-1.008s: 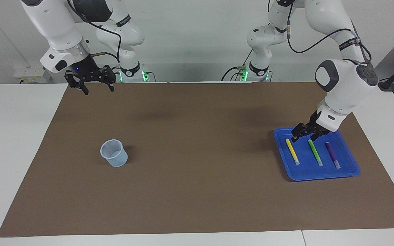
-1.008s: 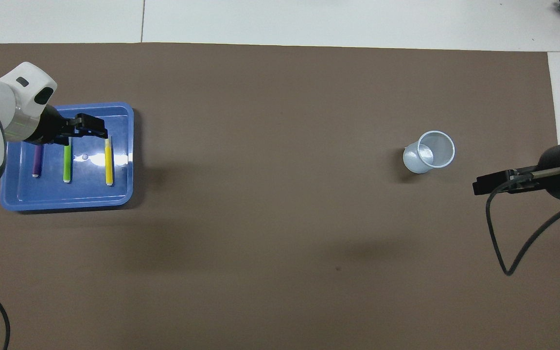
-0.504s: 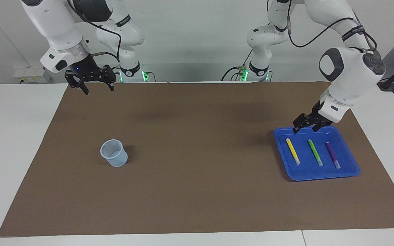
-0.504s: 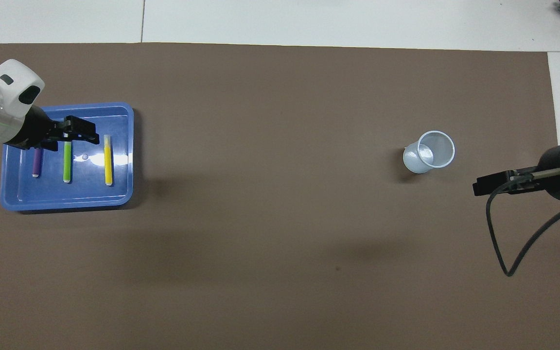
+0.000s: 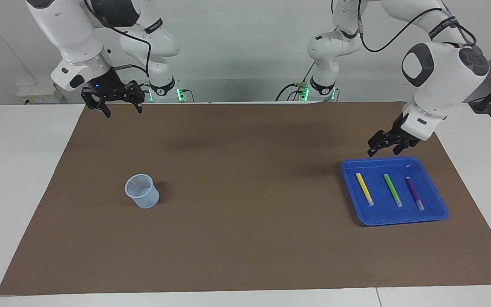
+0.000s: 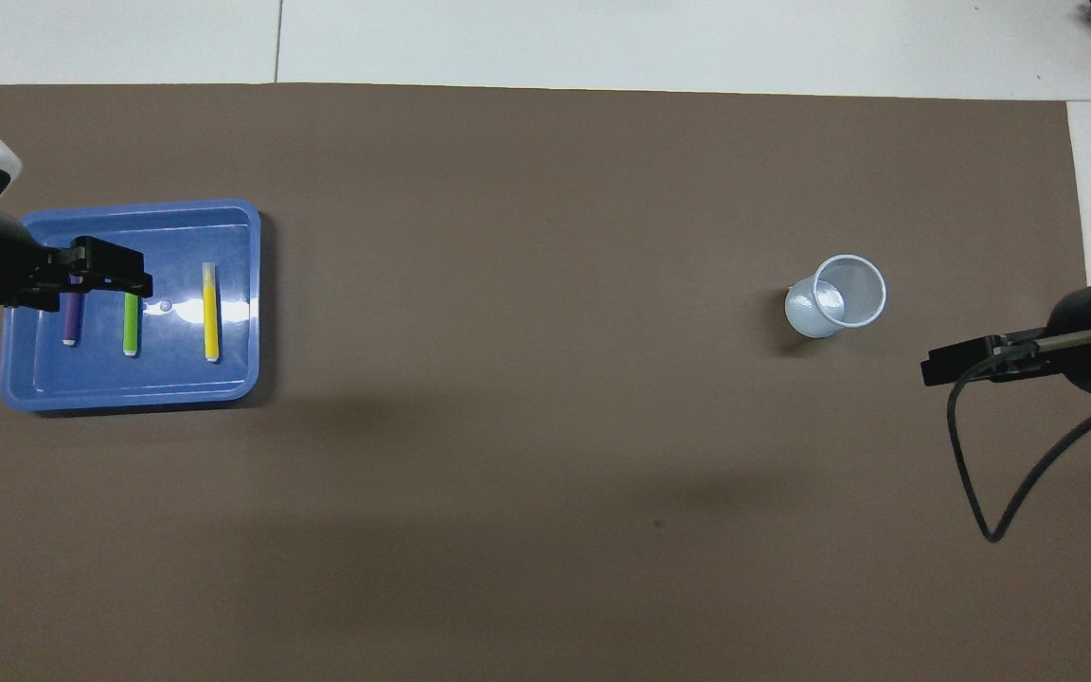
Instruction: Right arm passes pens to left for tray arrangement
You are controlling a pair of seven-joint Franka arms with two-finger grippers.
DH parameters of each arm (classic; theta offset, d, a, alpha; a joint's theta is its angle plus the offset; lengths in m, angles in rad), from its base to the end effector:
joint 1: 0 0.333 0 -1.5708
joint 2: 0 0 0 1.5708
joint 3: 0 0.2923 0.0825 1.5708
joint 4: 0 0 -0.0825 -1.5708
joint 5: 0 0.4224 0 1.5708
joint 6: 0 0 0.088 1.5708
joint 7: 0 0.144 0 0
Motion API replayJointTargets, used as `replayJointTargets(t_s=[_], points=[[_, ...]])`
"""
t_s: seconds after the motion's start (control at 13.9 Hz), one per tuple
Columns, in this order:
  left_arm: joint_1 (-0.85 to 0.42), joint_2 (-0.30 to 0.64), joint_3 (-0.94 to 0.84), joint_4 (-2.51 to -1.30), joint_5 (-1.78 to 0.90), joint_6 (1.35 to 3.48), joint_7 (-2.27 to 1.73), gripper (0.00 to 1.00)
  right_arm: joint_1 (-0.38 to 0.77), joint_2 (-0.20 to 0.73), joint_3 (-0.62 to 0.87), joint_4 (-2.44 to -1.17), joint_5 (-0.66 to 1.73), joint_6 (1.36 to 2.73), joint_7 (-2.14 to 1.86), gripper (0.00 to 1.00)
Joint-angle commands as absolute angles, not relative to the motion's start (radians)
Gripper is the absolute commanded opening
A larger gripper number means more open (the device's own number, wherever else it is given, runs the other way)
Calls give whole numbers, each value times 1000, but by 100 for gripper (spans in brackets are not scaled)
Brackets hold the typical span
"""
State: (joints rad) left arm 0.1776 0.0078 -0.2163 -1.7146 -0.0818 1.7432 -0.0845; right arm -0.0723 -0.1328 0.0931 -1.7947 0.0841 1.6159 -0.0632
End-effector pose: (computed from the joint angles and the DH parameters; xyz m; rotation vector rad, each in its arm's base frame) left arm 0.6050 -0.0335 0.5008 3.0566 0.0902 0.0242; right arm 0.5523 0.0252 0.5295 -3.0659 -0.1183 0.0690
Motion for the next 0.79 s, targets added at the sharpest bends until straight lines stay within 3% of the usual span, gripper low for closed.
replayJointTargets(t_s=[0.0,0.72], points=[[37,-34,-77,-1723,-34,1697,-110,100,-72,-153,94,-1813,60,1609,-74,100],[37,-61,-75,-1713,95,1643,-57,100,-72,-153,94,-1813,60,1608,-75,100]])
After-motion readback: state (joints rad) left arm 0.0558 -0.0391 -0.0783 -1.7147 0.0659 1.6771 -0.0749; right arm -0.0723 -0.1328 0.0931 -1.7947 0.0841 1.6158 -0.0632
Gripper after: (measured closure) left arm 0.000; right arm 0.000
